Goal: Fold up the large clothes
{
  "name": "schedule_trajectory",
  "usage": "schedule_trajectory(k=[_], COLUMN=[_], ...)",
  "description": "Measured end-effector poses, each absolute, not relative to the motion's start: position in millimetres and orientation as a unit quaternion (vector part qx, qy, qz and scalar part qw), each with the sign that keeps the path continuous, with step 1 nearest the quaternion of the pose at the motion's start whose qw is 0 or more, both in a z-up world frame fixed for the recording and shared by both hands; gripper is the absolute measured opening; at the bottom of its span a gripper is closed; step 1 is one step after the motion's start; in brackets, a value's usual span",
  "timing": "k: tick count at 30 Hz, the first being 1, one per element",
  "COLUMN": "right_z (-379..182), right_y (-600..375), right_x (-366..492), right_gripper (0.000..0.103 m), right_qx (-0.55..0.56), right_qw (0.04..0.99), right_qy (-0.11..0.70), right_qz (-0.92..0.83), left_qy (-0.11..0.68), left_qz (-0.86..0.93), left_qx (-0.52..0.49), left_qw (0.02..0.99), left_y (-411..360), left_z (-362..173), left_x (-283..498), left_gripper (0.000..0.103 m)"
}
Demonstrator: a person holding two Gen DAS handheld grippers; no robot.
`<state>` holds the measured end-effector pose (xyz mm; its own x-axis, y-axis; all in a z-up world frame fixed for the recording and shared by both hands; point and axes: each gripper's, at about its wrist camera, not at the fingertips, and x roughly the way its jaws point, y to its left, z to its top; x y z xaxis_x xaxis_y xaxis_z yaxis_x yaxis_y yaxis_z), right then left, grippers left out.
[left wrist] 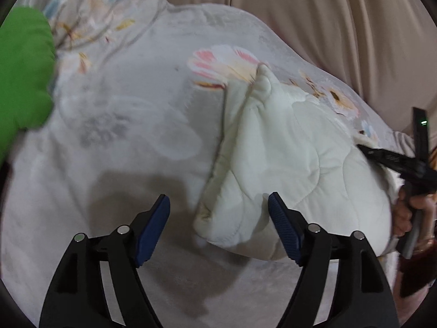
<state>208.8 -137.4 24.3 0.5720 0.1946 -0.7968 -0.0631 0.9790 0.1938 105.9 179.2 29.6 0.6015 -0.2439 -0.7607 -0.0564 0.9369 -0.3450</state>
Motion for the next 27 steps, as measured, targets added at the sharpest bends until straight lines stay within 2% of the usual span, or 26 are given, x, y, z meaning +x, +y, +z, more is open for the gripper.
schedule_trajectory(k=[2, 7, 9, 10, 11, 12, 14, 16, 22, 27], right_z=[10.0, -5.0, -6.0, -6.6, -7.2, -7.7, -8.8, -9.4, -2.2, 20.0], right_y=[-132.9, -130.6, -128.6, -127.9, -128.4, -129.4, -131.9, -134.6, -146.5, -181.8], right_x=[214.0, 211.1, 211.0, 211.5, 212.4, 212.8, 213.3, 214.0, 205.4, 150.0], right_gripper=[0.010, 0.010, 0.010, 0.010, 0.010, 0.010, 0.010, 0.010, 0.009, 0.009], right_qx=[0.067, 0.060, 0.051, 0.049, 0.050, 0.054, 0.061, 0.068, 0.102, 0.141], right_qw=[0.878, 0.884, 0.886, 0.887, 0.887, 0.888, 0.888, 0.887, 0.889, 0.888], right_qy=[0.467, 0.455, 0.451, 0.449, 0.448, 0.445, 0.443, 0.442, 0.428, 0.415], right_qz=[0.081, 0.096, 0.098, 0.099, 0.101, 0.103, 0.109, 0.113, 0.124, 0.142], left_qy=[0.446, 0.459, 0.456, 0.453, 0.449, 0.446, 0.432, 0.405, 0.320, 0.282], left_qz=[-0.074, -0.105, -0.102, -0.101, -0.105, -0.113, -0.111, -0.114, -0.190, -0.250], left_qx=[-0.183, -0.231, -0.235, -0.232, -0.230, -0.226, -0.213, -0.203, -0.170, -0.128], left_qw=[0.873, 0.851, 0.852, 0.855, 0.857, 0.859, 0.869, 0.885, 0.913, 0.917], left_y=[175.8, 164.5, 159.9, 156.8, 154.0, 150.6, 145.0, 138.6, 99.2, 55.8], left_z=[23.7, 10.5, 9.5, 11.0, 13.5, 18.7, 33.2, 57.9, 136.1, 174.2], left_x=[110.0, 129.0, 135.4, 137.5, 138.3, 139.4, 137.6, 130.7, 101.8, 80.5], left_gripper=[0.085, 0.093, 0.093, 0.086, 0.072, 0.065, 0.035, 0.025, 0.021, 0.020])
